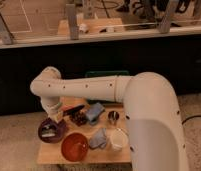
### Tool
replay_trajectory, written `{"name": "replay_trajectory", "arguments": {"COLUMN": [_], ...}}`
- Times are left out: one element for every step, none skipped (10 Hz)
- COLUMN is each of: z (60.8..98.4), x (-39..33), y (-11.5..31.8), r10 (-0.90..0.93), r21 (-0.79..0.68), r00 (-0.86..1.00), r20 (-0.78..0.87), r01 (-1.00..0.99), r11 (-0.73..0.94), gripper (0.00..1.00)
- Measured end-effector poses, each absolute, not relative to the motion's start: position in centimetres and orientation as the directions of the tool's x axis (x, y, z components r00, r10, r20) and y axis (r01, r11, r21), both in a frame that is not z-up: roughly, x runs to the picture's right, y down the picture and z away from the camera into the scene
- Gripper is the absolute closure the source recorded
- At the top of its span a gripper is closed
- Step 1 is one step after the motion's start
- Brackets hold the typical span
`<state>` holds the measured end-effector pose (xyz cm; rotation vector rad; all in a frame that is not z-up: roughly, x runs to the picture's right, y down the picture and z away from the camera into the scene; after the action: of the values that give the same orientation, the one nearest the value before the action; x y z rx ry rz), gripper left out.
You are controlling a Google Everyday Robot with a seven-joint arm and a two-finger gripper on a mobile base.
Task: Place brush in purple bowl
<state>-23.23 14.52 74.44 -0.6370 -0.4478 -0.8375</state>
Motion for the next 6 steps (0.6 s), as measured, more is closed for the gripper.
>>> {"name": "replay_trajectory", "arguments": {"z": [74.9,75.4,75.8,76.1,76.4,76.8], "x": [-23.4,-23.8,-23.9,-23.9,-24.0,-24.0], "y": [14.7,15.0,15.1,15.3,15.5,15.8], "r10": [-0.549,-0.560,-0.579,-0.591,-0.600,-0.605], "r21": [-0.348,-0.351,-0.361,-0.367,-0.376,-0.387], "r00": [0.595,0.591,0.589,0.587,0.585,0.587], "r20": [0.588,0.580,0.564,0.553,0.546,0.538], "r01": [0.798,0.802,0.806,0.809,0.811,0.810], "r11": [0.492,0.483,0.469,0.460,0.449,0.441], "gripper": [1.00,1.00,1.00,1.00,1.00,1.00]}}
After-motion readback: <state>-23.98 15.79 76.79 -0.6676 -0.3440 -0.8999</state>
